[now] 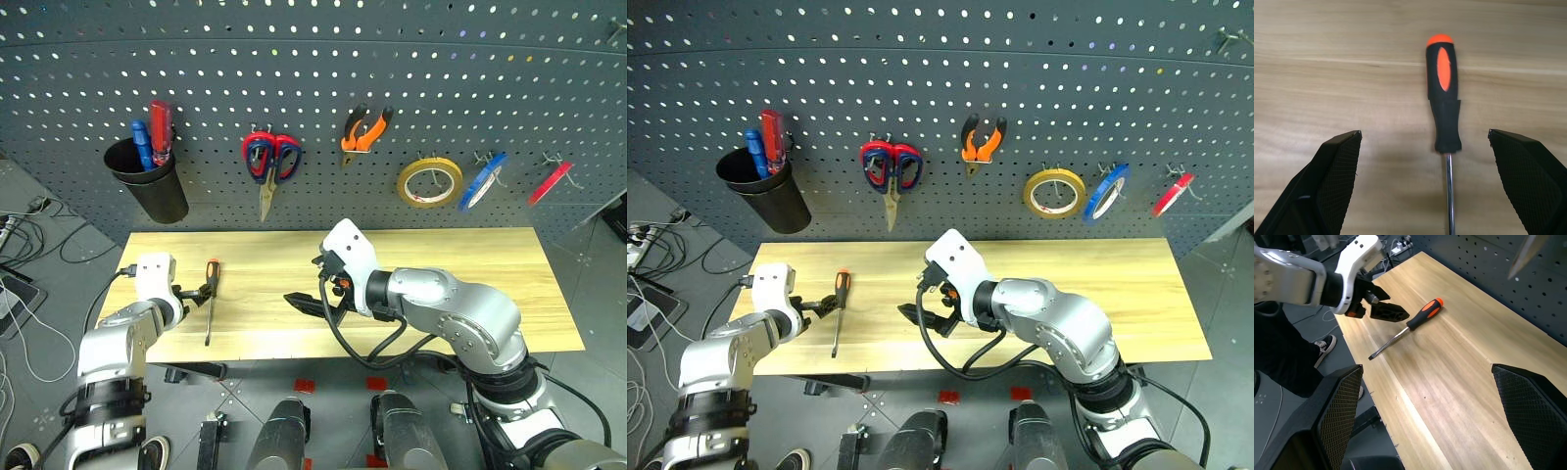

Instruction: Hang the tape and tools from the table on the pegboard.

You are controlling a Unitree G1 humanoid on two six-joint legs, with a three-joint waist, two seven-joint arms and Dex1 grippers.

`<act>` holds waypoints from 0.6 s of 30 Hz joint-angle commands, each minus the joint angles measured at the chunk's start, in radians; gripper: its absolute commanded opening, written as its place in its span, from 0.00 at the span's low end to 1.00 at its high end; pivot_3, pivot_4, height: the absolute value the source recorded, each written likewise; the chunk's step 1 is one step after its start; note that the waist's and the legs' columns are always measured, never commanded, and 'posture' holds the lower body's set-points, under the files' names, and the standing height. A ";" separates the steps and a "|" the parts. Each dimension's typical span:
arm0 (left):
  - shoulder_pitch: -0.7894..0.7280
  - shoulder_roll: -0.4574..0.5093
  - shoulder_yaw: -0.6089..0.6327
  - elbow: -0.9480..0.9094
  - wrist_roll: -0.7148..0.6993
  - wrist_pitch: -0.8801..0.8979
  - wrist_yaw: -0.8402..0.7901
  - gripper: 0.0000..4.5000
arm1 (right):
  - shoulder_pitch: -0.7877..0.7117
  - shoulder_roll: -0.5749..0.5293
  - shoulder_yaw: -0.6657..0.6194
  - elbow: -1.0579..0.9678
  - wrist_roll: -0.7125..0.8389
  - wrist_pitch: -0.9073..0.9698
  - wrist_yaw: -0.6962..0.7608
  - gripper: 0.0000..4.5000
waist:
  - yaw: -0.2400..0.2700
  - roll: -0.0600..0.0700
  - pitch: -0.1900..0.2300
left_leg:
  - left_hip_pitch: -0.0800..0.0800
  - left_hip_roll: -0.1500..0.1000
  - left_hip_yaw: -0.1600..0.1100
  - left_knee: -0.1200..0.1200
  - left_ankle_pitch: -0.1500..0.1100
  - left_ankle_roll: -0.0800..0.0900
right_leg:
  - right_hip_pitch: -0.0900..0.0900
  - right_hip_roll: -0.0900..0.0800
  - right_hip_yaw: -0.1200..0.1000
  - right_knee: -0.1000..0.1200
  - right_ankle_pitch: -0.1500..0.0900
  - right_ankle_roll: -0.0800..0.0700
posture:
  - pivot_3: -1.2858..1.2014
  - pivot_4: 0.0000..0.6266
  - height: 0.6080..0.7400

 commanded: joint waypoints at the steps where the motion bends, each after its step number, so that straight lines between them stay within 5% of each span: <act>1: -0.062 0.018 -0.029 0.134 0.023 -0.054 -0.028 0.97 | -0.043 0.029 0.000 -0.025 0.012 0.015 0.000 1.00 | -0.002 0.000 0.004 | -0.001 0.000 0.000 0.000 0.000 0.000 | -0.001 0.000 0.000 0.000 0.000 0.000 | 0.52 0.51 1.00; 5: -0.136 0.007 -0.027 0.264 0.020 -0.046 -0.010 0.97 | -0.058 0.051 -0.007 -0.034 0.038 0.048 0.013 1.00 | -0.009 -0.001 0.008 | -0.012 0.001 0.000 0.002 0.003 -0.004 | -0.012 0.000 0.000 0.003 0.000 0.000 | 0.51 0.53 1.00; 8: -0.167 -0.001 -0.036 0.329 0.027 -0.057 -0.001 0.84 | -0.056 0.051 -0.006 -0.042 0.042 0.067 0.018 1.00 | -0.011 -0.002 0.014 | -0.013 0.000 0.000 0.002 0.003 -0.004 | -0.012 0.000 0.000 0.003 0.000 0.000 | 0.51 0.54 1.00; 18: -0.186 0.030 -0.053 0.355 0.042 -0.150 -0.050 0.15 | -0.062 -0.007 -0.004 -0.034 0.035 0.044 0.038 1.00 | -0.022 -0.002 0.016 | -0.012 0.000 0.001 0.002 0.003 -0.004 | -0.012 -0.002 0.001 0.003 0.000 0.000 | 0.50 0.47 1.00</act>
